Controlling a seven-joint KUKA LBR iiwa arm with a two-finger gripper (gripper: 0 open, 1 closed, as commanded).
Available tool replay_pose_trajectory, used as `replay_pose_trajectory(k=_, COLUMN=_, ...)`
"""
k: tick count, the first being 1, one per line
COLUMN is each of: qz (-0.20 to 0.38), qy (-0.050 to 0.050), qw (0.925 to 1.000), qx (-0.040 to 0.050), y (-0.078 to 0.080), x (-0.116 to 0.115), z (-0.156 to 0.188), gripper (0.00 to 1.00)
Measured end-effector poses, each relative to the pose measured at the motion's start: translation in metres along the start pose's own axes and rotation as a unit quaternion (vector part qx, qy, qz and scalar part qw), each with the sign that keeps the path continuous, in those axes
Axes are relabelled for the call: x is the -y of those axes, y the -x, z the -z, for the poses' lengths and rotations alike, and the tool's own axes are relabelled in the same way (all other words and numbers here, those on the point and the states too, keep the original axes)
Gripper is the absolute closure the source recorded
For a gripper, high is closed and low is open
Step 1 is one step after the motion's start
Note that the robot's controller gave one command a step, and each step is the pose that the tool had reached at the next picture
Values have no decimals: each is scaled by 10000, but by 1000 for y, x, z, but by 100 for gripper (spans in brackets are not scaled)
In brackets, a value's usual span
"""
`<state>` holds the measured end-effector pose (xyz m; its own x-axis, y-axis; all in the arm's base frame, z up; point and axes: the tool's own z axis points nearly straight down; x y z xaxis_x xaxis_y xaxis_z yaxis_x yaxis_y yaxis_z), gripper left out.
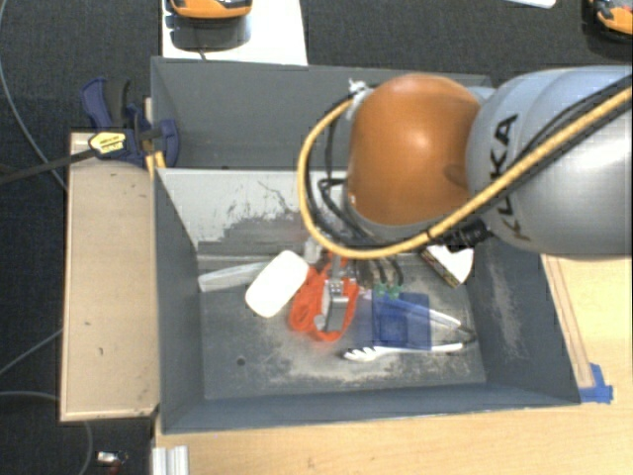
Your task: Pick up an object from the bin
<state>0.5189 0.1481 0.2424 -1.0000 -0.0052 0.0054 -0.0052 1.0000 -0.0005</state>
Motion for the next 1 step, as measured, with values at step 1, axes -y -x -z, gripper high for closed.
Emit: replay_pose_trajectory(k=1, qz=-28, qy=9, qw=10000, qx=41, y=1, x=1, z=5, gripper=0)
